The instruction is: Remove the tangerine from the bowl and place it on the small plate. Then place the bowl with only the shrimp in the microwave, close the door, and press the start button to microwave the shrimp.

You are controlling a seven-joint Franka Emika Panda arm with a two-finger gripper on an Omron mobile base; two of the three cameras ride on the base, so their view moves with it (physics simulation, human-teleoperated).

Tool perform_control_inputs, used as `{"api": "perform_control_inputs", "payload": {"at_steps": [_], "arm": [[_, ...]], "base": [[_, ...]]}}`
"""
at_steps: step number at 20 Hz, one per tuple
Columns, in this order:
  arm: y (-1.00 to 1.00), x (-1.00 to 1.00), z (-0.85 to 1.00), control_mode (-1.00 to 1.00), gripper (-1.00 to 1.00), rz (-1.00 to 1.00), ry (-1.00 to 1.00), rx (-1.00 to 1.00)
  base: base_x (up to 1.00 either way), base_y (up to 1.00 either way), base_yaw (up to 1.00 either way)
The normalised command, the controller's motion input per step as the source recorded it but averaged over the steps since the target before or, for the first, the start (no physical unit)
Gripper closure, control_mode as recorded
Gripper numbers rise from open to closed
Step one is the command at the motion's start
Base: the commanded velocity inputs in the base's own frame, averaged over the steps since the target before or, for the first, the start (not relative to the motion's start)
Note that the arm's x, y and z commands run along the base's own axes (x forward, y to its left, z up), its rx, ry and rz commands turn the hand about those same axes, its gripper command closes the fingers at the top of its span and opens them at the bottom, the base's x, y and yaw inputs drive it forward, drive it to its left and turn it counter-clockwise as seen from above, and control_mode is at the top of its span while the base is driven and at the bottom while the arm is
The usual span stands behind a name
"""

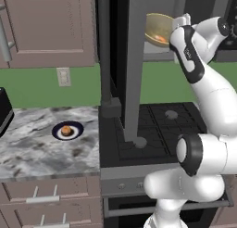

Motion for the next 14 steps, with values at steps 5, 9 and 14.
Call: {"api": "perform_control_inputs", "payload": {"at_steps": [5, 9, 14], "arm": [[0.0, 0.4, 0.0, -1.0, 1.0, 0.0, 0.0, 0.0], [0.01, 0.14, -0.03, -1.0, 1.0, 0.0, 0.01, 0.0], [0.07, 0.12, -0.08, -1.0, 1.0, 0.01, 0.09, -0.02]], "base": [[0.0, 0.0, 0.0], [0.0, 0.0, 0.0], [0.0, 0.0, 0.0]]}}
